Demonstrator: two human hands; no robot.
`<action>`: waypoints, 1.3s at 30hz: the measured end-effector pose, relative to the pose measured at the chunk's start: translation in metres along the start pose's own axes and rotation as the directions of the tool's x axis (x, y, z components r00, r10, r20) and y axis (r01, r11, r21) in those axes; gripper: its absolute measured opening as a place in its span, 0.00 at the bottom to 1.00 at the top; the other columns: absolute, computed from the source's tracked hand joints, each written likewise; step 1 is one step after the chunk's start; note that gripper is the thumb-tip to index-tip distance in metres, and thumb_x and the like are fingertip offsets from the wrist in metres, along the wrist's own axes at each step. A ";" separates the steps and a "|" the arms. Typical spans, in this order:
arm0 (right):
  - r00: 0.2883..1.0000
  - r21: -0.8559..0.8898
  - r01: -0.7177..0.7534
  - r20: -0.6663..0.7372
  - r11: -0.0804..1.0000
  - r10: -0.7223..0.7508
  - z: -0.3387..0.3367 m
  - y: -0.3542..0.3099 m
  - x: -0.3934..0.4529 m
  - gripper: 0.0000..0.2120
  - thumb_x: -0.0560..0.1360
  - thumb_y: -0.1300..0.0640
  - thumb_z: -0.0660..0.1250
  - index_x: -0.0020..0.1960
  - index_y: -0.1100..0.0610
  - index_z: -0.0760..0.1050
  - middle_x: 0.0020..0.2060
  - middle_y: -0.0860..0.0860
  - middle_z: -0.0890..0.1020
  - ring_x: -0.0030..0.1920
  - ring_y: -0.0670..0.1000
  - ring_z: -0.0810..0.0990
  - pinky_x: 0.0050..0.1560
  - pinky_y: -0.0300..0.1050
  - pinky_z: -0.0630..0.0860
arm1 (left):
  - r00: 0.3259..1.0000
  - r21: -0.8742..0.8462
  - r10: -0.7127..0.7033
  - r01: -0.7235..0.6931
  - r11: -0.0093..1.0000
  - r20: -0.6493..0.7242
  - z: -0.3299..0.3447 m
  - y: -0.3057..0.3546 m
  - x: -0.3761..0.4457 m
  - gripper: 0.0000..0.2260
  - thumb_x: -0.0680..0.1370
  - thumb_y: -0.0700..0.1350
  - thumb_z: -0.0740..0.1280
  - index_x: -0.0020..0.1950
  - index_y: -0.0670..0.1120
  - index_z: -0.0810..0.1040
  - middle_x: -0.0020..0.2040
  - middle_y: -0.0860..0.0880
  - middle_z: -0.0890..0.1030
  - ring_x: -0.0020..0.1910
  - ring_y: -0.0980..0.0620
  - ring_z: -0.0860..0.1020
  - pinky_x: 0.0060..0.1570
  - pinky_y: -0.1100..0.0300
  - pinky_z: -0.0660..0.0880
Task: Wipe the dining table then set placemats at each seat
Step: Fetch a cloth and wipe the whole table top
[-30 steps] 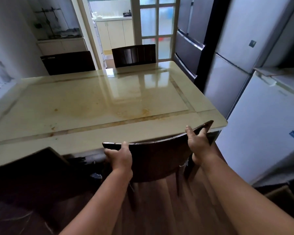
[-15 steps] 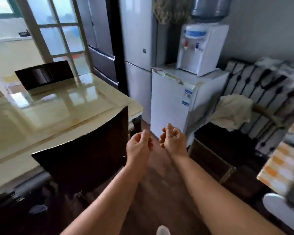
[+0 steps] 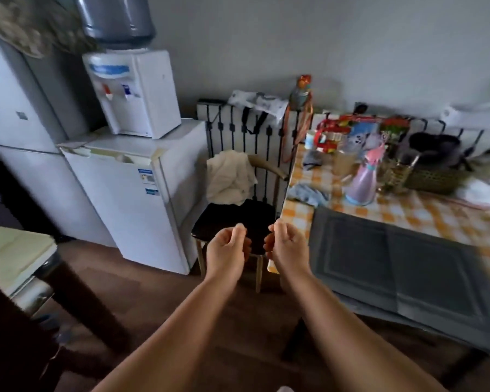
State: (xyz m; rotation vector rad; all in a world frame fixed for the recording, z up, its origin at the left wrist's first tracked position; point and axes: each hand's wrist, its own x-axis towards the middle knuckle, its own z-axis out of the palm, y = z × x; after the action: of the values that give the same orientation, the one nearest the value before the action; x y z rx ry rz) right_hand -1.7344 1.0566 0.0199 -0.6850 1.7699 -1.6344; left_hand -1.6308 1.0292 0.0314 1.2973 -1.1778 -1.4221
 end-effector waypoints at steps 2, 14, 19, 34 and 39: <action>1.000 0.010 -0.019 -0.021 1.000 0.019 -0.021 0.002 0.029 0.12 0.77 0.51 0.59 0.40 0.54 0.77 0.29 0.47 0.79 0.32 0.46 0.77 0.33 0.43 0.74 | 0.999 0.060 0.003 -0.006 0.998 0.044 0.038 0.000 0.020 0.10 0.76 0.51 0.64 0.38 0.50 0.80 0.33 0.52 0.81 0.33 0.55 0.78 0.38 0.57 0.76; 0.998 -0.221 -0.002 0.057 0.975 0.015 -0.081 0.036 0.273 0.12 0.76 0.57 0.65 0.59 0.54 0.78 0.55 0.51 0.82 0.54 0.48 0.78 0.58 0.44 0.74 | 0.985 0.318 -0.112 0.066 0.946 0.128 0.233 -0.031 0.203 0.07 0.75 0.49 0.63 0.48 0.52 0.81 0.43 0.45 0.82 0.39 0.49 0.78 0.40 0.56 0.73; 0.987 -0.470 0.045 0.156 0.882 0.033 -0.083 0.057 0.327 0.18 0.75 0.55 0.65 0.65 0.53 0.74 0.62 0.51 0.78 0.59 0.50 0.76 0.52 0.37 0.69 | 0.972 0.404 -0.222 0.172 0.898 0.079 0.258 -0.054 0.244 0.15 0.75 0.49 0.64 0.57 0.43 0.78 0.46 0.39 0.82 0.52 0.37 0.78 0.39 0.51 0.75; 0.955 -0.819 0.295 0.239 0.492 -0.174 -0.048 0.103 0.396 0.11 0.78 0.56 0.57 0.56 0.55 0.74 0.55 0.53 0.78 0.60 0.56 0.71 0.59 0.49 0.68 | 0.938 0.245 -0.337 0.345 0.906 -0.077 0.293 -0.078 0.313 0.10 0.74 0.50 0.66 0.46 0.45 0.82 0.35 0.49 0.79 0.34 0.50 0.77 0.34 0.60 0.73; 0.847 -0.760 0.522 0.405 0.388 -0.345 -0.020 0.072 0.377 0.14 0.76 0.57 0.60 0.61 0.56 0.72 0.58 0.52 0.76 0.62 0.53 0.70 0.65 0.46 0.66 | 0.924 -0.069 -0.378 0.374 0.925 -0.061 0.274 -0.047 0.309 0.15 0.71 0.55 0.70 0.48 0.45 0.79 0.44 0.46 0.82 0.45 0.48 0.80 0.51 0.51 0.79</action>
State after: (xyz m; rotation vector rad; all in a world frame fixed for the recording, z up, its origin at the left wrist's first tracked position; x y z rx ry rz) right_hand -1.9987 0.7998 -0.0881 -1.8470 2.3455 -0.7529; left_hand -1.9324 0.7609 -0.0692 1.5818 -0.8607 -1.6506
